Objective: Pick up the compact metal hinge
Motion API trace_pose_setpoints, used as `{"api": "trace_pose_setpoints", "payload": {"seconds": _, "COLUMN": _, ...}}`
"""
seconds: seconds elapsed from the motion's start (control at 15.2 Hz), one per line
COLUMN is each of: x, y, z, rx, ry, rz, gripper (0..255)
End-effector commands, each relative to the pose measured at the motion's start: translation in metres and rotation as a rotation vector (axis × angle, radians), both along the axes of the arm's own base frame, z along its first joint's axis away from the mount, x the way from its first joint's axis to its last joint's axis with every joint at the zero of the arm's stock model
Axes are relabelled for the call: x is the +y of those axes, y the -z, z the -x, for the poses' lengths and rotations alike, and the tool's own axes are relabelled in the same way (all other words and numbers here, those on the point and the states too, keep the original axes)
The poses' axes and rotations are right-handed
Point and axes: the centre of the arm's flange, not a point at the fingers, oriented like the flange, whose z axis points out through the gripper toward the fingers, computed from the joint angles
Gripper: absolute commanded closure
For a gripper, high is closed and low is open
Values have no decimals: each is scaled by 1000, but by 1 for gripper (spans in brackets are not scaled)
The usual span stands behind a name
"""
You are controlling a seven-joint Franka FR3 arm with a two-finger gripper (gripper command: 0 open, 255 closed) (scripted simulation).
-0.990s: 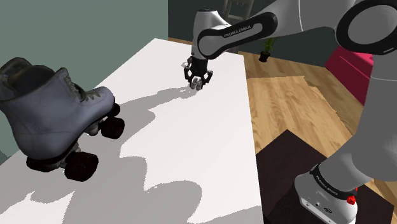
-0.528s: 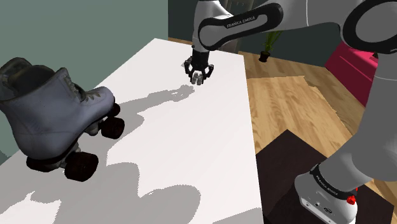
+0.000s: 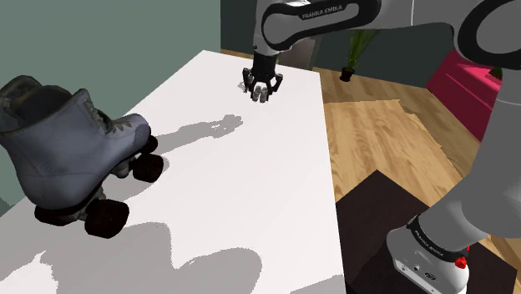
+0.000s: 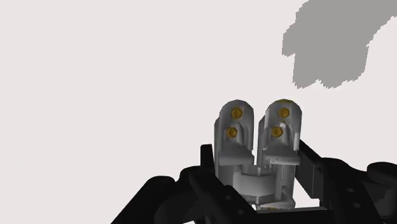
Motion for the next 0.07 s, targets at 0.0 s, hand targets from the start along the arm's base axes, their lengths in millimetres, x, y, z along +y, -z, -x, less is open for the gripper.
{"api": "trace_pose_setpoints", "payload": {"seconds": 0.0, "x": 0, "y": -4, "z": 1, "rx": 0, "ry": 0, "rz": 0, "gripper": 255}}
